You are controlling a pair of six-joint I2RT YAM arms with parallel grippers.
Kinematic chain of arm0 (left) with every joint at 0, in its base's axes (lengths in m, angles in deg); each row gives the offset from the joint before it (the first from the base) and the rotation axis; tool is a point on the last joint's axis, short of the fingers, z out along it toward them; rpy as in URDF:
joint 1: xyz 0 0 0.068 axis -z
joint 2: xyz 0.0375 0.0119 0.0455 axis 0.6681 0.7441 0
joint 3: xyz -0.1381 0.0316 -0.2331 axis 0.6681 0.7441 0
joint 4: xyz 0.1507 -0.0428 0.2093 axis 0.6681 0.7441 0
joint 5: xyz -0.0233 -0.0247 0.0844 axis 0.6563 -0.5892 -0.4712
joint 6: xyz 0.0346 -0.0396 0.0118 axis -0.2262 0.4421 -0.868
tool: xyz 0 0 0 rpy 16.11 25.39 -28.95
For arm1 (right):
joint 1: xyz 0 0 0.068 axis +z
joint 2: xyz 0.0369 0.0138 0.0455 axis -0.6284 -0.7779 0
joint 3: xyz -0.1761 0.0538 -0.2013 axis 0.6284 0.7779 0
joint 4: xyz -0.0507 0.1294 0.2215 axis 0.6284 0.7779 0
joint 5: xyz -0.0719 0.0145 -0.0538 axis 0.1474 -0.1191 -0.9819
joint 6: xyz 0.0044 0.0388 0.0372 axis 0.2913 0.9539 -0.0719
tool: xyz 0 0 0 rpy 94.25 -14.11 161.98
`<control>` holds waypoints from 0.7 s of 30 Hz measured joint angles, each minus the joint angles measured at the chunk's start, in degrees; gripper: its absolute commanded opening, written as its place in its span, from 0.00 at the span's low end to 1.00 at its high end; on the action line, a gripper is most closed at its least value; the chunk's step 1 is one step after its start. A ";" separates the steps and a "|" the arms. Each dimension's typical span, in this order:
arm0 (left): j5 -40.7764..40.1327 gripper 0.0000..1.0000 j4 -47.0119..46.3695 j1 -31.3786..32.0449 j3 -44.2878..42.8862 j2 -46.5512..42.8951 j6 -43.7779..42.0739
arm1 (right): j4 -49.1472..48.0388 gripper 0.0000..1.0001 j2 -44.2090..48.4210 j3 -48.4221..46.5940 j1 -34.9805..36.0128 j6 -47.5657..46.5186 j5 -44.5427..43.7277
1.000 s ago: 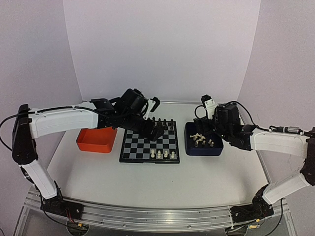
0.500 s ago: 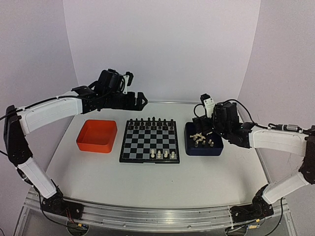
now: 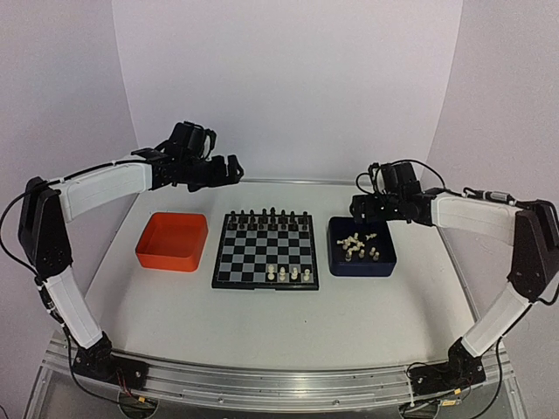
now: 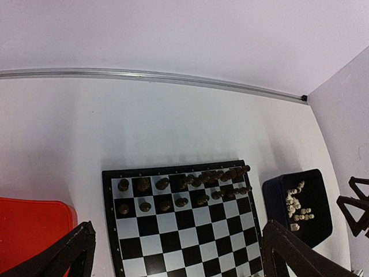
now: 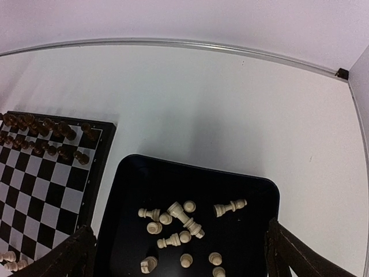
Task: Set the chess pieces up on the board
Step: Pick up the chess piece from the storage box.
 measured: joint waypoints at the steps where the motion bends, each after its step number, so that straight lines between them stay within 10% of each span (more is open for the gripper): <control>1: 0.08 1.00 0.01 -0.76 -0.39 0.44 0.09 | 1.44 0.97 -1.13 -1.34 -0.70 0.63 0.94; 21: -8.83 1.00 -1.54 -6.70 -9.80 9.75 1.03 | 25.79 0.95 -12.77 -14.80 -5.53 -0.69 10.95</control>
